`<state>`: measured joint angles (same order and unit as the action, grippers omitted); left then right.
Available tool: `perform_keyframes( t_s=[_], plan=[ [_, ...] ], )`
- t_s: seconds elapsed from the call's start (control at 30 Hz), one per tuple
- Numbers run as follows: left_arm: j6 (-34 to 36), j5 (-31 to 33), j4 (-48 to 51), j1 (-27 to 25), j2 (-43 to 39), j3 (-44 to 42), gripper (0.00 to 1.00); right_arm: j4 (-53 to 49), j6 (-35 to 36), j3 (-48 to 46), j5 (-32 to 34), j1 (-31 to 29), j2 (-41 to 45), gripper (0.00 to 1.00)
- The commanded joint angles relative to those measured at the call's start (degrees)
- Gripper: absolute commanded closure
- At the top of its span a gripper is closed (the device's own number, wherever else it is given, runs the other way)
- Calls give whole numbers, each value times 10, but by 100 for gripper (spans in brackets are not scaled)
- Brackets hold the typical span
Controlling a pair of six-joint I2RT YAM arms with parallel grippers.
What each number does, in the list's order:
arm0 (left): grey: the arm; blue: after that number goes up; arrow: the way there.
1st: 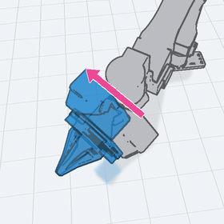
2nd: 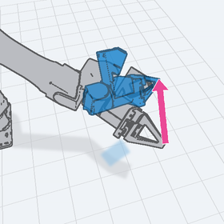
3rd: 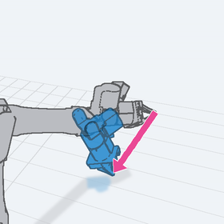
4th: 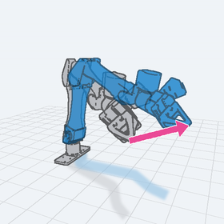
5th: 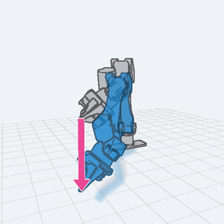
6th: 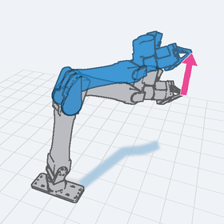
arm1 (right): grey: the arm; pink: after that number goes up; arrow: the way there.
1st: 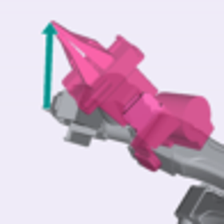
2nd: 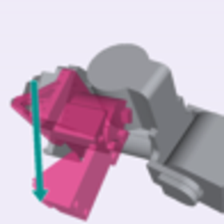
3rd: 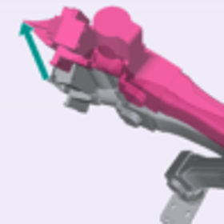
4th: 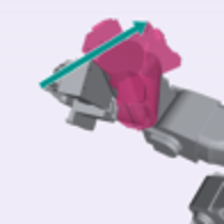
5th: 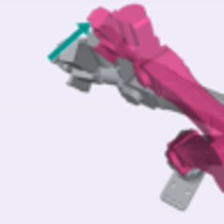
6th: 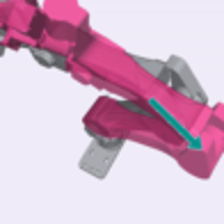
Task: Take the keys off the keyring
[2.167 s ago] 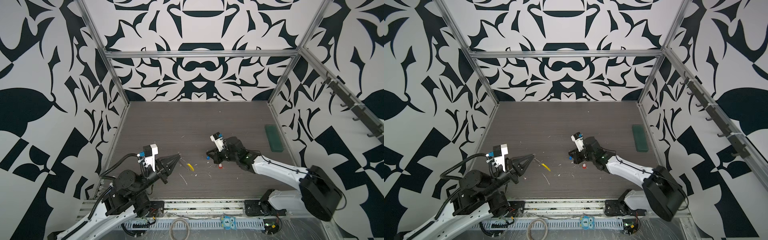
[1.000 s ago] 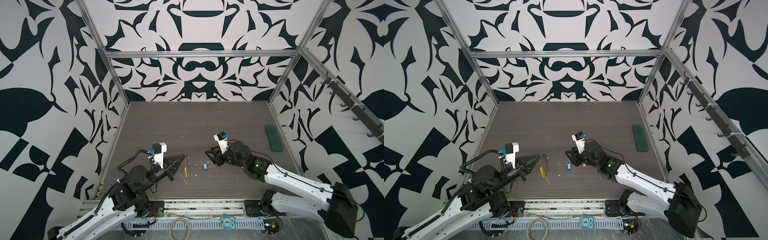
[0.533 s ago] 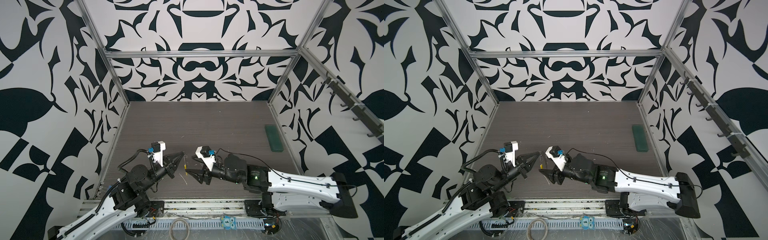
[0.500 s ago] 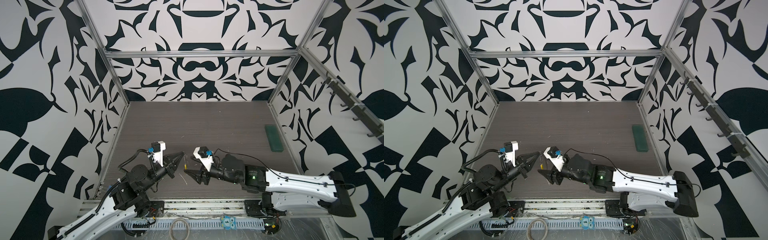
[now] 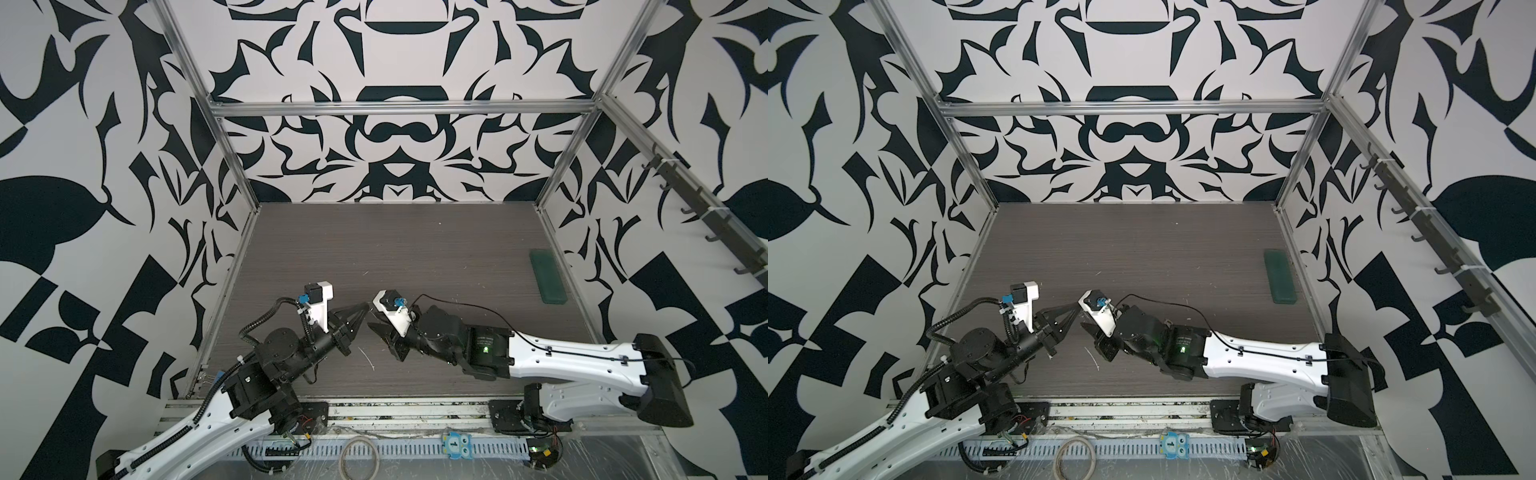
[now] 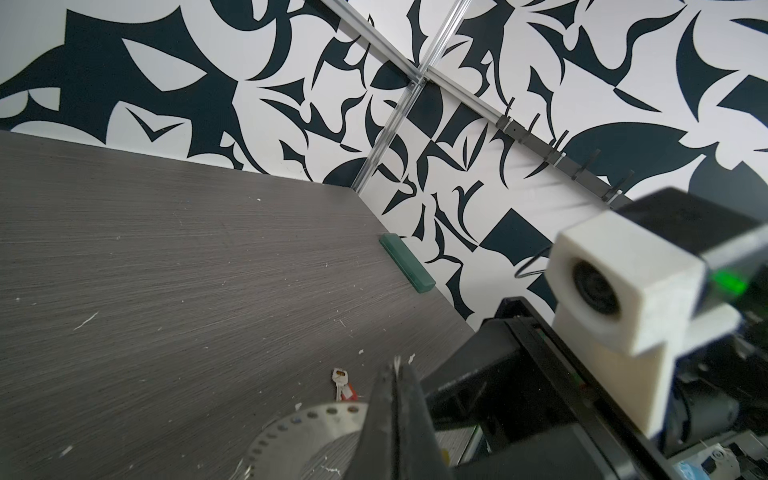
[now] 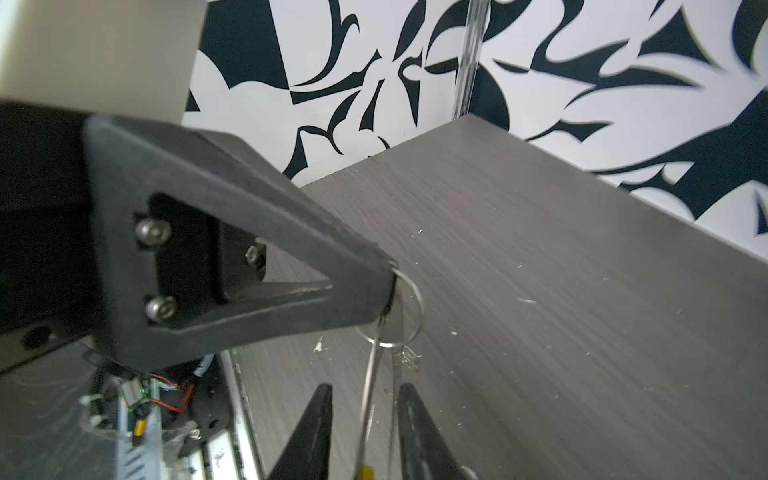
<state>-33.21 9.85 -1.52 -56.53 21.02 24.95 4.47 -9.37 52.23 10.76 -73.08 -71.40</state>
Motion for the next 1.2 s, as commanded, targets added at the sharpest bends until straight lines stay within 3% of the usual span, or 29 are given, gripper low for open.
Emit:
perform_keyframes(
  t_s=[0.0,0.07,0.13,0.27,0.37,0.43,0.63,1.03,1.17],
  plan=[
    [-6,4,-25,1,-1,-3,100,18,-2,19,-28,6,5,87],
    [-6,5,-24,1,0,-2,100,16,-3,20,-39,12,7,99],
    [-8,9,-22,2,-1,-2,100,14,-9,17,-53,23,11,100],
    [-8,15,-11,2,-9,2,57,18,-48,5,-157,88,14,100],
    [-5,21,0,1,-20,7,40,14,-84,8,-246,140,-11,100],
    [-3,19,3,2,-29,8,1,10,-109,14,-302,169,-43,100],
    [-6,13,-1,1,-45,-3,1,10,-141,41,-422,202,-157,100],
    [-13,16,2,1,-68,-18,1,-8,-141,80,-402,247,-293,100],
    [-16,15,5,1,-67,-19,1,-26,-135,100,-363,252,-315,69]
  ],
)
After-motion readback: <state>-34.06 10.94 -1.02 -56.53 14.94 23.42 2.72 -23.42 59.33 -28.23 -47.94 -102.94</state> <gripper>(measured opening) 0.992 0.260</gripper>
